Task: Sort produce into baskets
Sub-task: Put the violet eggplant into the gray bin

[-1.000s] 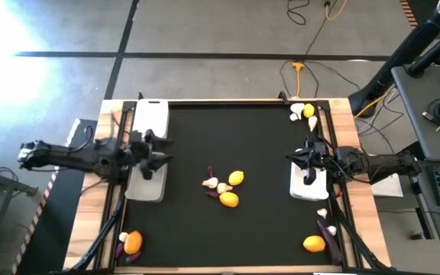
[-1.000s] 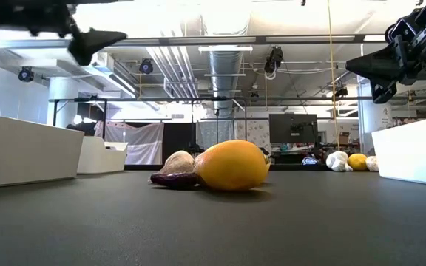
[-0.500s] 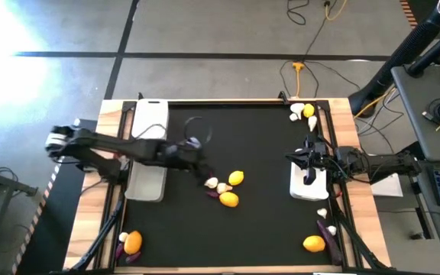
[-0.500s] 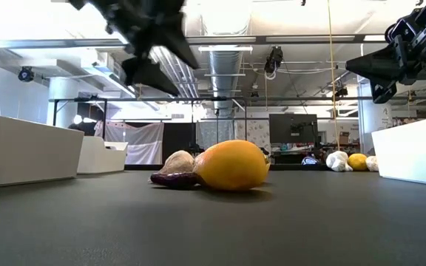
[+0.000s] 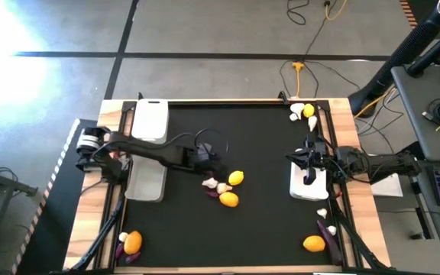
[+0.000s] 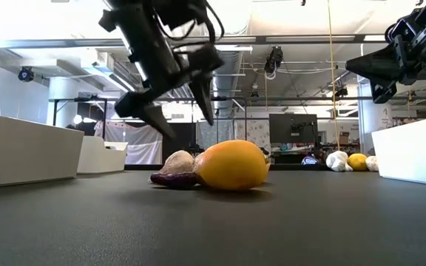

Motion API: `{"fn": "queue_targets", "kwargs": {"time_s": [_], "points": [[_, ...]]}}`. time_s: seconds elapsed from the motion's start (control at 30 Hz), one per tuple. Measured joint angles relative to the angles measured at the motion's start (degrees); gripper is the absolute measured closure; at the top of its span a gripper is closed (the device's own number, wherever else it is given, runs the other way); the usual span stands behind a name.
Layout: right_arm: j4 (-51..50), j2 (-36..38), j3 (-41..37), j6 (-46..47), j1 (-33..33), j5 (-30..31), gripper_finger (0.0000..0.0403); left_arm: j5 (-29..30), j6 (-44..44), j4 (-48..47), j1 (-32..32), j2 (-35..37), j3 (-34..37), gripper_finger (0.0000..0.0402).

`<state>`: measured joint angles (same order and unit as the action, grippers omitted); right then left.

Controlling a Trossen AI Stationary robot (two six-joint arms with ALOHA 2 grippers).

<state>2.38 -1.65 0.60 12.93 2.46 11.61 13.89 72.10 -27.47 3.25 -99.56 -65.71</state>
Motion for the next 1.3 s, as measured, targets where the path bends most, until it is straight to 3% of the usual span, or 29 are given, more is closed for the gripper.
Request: {"fn": "queue_targets", "kwargs": {"time_s": [0.23,0.5,0.67,0.87,1.1,1.3], "points": [[0.0,0.0,0.0,0.0,0.0,0.0,0.0394,4.3,10.0,-3.7,0.0,-6.6,-0.4,0.0079],[0.0,0.0,0.0,0.0,0.0,0.0,0.0394,6.8,10.7,-2.0,0.1,-11.9,-2.3,0.0094],[0.0,-0.1,0.0,0.0,0.0,0.0,0.0394,7.4,9.6,-7.9,0.2,-15.1,-6.5,0.0151],[0.0,-0.3,0.0,0.0,0.0,0.0,0.0394,7.5,7.6,-13.6,0.2,-16.0,-8.7,0.025],[0.0,-0.3,0.0,0.0,0.0,0.0,0.0394,6.7,5.0,-18.0,0.1,-11.8,-8.4,0.0378],[0.0,-0.3,0.0,0.0,0.0,0.0,0.0394,8.3,3.6,-30.1,2.8,3.9,-8.4,0.0385]]}}
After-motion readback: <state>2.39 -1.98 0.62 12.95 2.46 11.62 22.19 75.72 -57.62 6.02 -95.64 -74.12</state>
